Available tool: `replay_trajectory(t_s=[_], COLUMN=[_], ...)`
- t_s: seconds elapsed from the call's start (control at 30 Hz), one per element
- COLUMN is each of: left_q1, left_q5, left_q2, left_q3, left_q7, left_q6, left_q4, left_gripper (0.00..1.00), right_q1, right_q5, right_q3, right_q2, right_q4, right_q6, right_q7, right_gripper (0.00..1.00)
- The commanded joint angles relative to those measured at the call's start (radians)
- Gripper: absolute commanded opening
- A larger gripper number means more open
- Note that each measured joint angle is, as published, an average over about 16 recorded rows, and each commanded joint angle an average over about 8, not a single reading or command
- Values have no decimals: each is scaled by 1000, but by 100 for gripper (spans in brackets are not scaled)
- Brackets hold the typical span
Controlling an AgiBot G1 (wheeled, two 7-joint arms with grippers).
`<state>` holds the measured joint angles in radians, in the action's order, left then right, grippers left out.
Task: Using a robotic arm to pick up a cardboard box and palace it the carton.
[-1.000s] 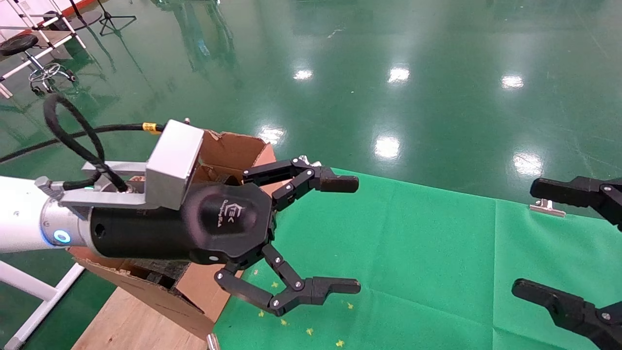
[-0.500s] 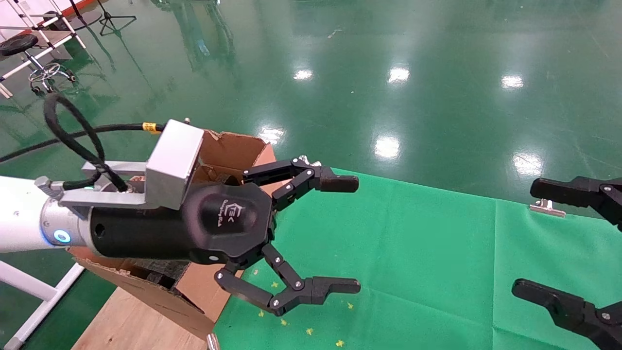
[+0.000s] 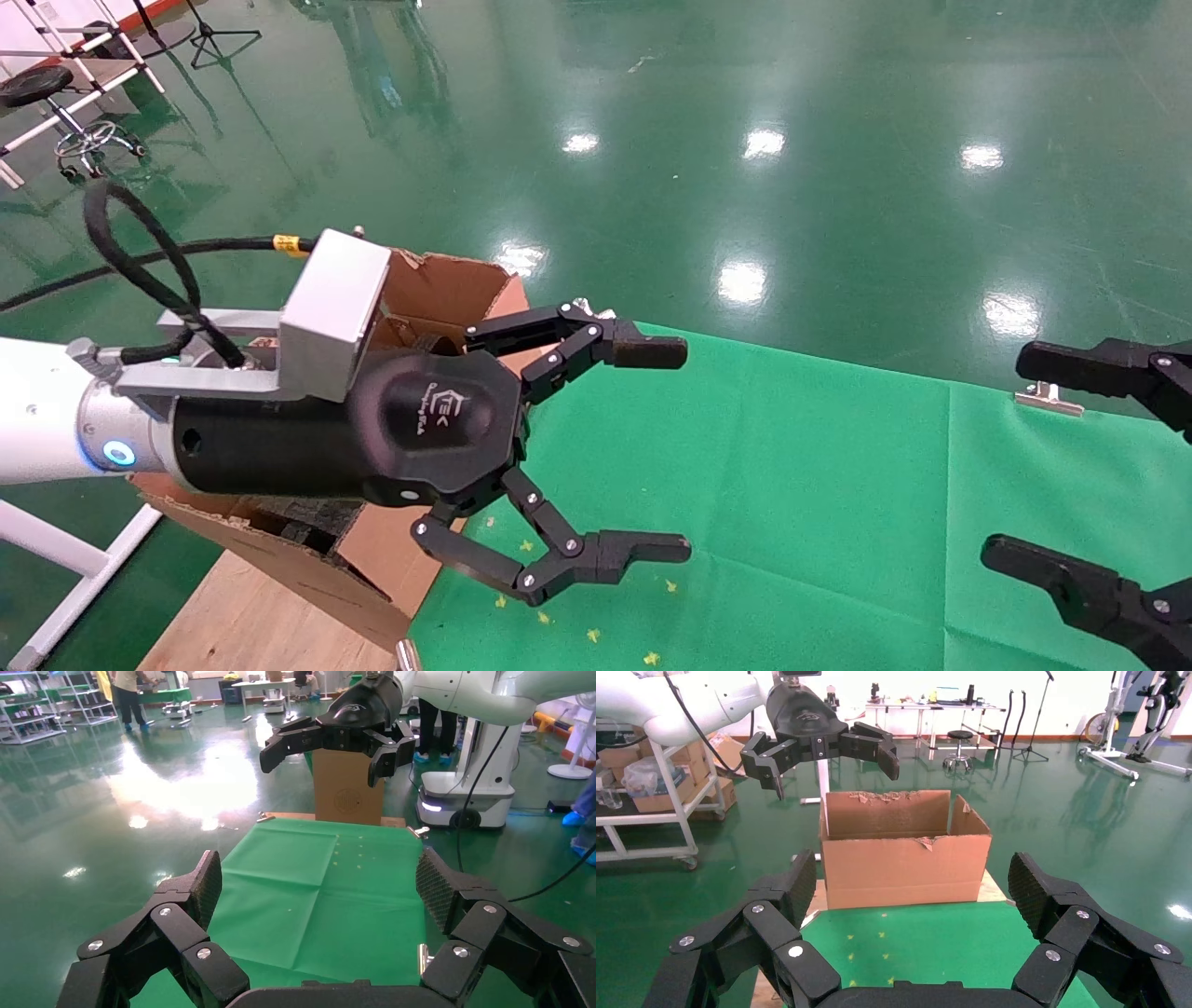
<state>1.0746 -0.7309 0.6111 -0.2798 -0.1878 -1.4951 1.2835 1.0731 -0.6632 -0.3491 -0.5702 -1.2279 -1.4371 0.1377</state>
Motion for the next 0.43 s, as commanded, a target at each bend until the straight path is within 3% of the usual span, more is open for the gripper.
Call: replay_trajectory(t_s=[0.03,0.43], left_q1=[0,0], left_q5=[0,0], left_q2=[0,0], left_q3=[0,0], left_q7=[0,0], left_q6=[0,0], left_q4=[0,0], left_gripper=[100,100], right_q1=[0,0], right_q5=[0,0], right_q3=[0,0], right_q2=[0,0], right_q4=[0,0], right_q6=[0,0], right_q7=[0,0], right_gripper=[100,100])
